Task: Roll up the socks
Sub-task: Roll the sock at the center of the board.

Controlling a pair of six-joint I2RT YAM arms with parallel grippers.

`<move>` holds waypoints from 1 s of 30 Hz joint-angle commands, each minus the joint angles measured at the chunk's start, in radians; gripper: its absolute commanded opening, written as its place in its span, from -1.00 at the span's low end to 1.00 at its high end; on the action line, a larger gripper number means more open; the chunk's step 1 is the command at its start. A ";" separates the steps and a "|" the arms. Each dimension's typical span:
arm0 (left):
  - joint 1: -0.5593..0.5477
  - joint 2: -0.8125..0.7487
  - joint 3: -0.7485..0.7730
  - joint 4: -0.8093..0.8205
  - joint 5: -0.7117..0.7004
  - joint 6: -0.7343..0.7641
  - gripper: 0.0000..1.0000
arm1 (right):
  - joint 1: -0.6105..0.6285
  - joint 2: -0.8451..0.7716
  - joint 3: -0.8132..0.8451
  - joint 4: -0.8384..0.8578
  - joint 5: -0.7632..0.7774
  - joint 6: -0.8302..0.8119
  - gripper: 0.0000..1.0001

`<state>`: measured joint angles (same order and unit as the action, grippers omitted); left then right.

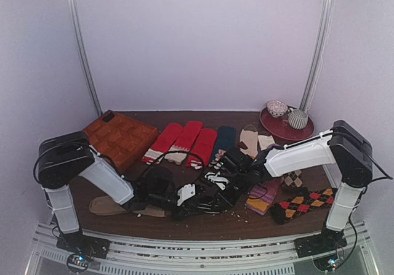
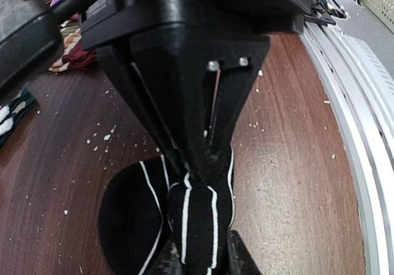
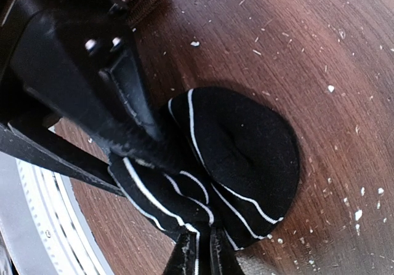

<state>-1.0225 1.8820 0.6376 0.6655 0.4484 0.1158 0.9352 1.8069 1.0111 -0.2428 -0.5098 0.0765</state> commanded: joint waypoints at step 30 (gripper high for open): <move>-0.019 0.072 0.033 0.012 0.019 -0.115 -1.00 | -0.007 0.010 -0.044 -0.038 0.042 0.010 -0.61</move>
<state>-1.0294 1.9305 0.7021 0.7040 0.4751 0.0471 0.9249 1.8118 1.0077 -0.2409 -0.5236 0.0814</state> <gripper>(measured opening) 0.062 0.131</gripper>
